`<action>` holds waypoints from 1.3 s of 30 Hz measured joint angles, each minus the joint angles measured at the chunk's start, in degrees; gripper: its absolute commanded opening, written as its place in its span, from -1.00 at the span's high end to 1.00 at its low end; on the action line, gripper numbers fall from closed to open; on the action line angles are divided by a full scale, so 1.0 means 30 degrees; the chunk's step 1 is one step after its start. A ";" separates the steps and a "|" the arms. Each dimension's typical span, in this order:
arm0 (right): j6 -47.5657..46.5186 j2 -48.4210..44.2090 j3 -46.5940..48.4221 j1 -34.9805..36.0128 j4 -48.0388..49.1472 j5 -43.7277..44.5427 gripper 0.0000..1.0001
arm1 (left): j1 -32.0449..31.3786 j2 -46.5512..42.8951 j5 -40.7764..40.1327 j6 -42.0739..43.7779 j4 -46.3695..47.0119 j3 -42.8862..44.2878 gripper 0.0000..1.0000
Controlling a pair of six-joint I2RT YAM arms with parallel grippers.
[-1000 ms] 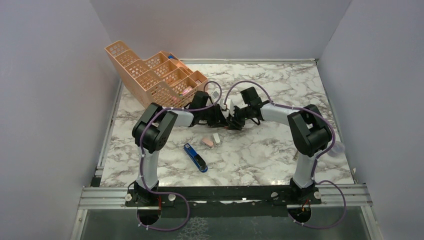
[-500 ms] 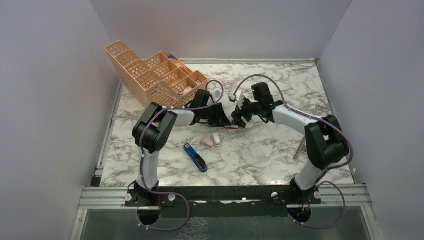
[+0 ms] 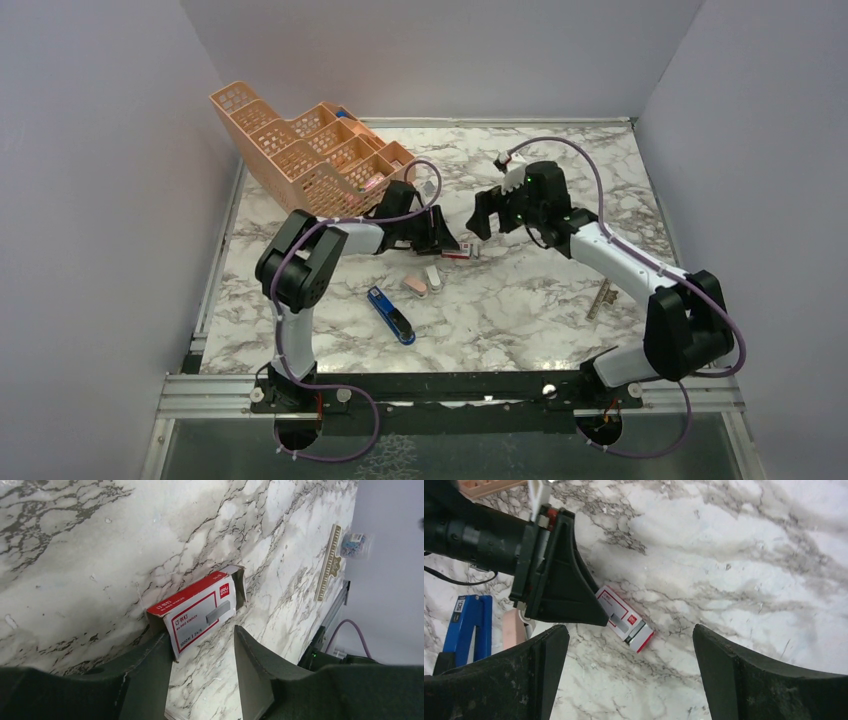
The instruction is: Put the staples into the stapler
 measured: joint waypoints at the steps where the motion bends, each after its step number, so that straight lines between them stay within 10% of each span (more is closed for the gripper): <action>1: 0.0729 -0.0051 -0.0335 0.0000 0.0189 0.0175 -1.00 | 0.0000 -0.0131 -0.0131 0.0000 0.0029 -0.0146 -0.07; 6: 0.3876 -0.0248 -0.2062 0.0000 0.0670 0.1851 -0.40 | 0.0000 -0.0641 -0.0342 -0.0138 0.0466 -0.0750 -0.19; 31: 0.6849 0.4087 0.0597 0.0882 -0.1632 0.2033 -0.43 | 0.0721 -0.3089 -0.3060 -0.2157 0.1545 -0.3716 -0.22; 39: 0.8014 0.5829 0.2353 0.2361 -0.2499 0.3257 -0.18 | 0.0765 -0.3126 -0.3373 -0.2011 0.1370 -0.3781 0.12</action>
